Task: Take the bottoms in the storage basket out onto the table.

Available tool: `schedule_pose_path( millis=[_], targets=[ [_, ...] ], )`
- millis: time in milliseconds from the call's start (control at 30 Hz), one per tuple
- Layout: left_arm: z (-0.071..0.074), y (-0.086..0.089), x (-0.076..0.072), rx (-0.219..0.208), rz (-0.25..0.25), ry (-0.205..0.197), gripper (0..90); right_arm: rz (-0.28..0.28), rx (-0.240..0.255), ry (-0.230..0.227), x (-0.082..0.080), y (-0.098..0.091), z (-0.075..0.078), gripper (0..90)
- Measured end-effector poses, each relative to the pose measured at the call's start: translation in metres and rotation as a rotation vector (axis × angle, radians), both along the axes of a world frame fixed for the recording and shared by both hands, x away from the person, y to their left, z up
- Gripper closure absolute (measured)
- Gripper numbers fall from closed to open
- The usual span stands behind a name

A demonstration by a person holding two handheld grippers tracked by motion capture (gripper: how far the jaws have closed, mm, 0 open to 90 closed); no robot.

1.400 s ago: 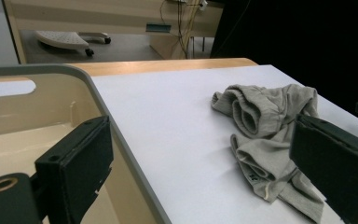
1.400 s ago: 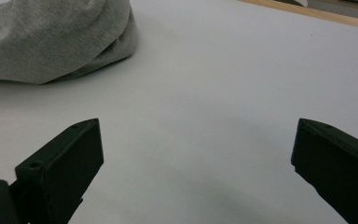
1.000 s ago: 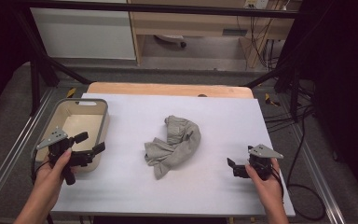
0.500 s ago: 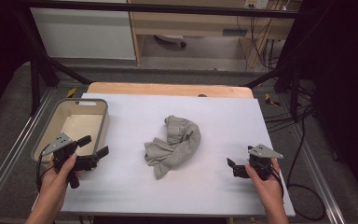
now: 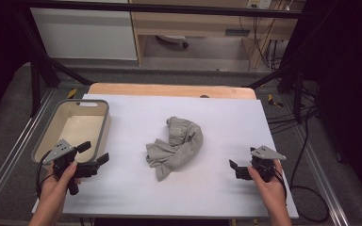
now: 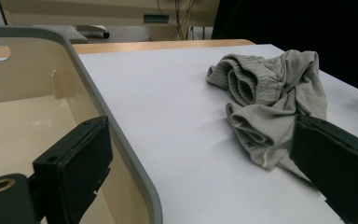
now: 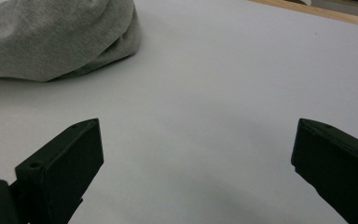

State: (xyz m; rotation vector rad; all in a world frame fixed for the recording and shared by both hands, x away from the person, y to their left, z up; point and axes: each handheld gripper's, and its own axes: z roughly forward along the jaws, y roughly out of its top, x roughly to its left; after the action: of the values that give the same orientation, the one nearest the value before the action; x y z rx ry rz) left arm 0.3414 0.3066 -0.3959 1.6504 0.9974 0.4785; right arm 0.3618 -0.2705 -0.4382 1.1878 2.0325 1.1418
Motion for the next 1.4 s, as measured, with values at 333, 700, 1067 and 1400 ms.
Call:
schedule_pose_path(
  millis=[333,700,1067,1400],
  targets=[
    [0.001,0.008,-0.005,-0.031,0.01,-0.009,5.8,0.001,0.0,0.0,0.0,0.0,0.0,2.8],
    [-0.005,0.012,-0.008,-0.027,0.007,0.0,5.8,0.007,-0.002,0.0,0.0,0.0,0.0,2.8],
    [-0.012,0.011,-0.01,0.002,0.003,0.005,5.8,0.012,-0.006,0.006,0.0,0.001,-0.001,2.8],
    [-0.018,0.011,-0.008,0.044,-0.009,0.019,5.7,0.022,-0.012,0.012,0.001,0.004,-0.002,2.7]
  ],
)
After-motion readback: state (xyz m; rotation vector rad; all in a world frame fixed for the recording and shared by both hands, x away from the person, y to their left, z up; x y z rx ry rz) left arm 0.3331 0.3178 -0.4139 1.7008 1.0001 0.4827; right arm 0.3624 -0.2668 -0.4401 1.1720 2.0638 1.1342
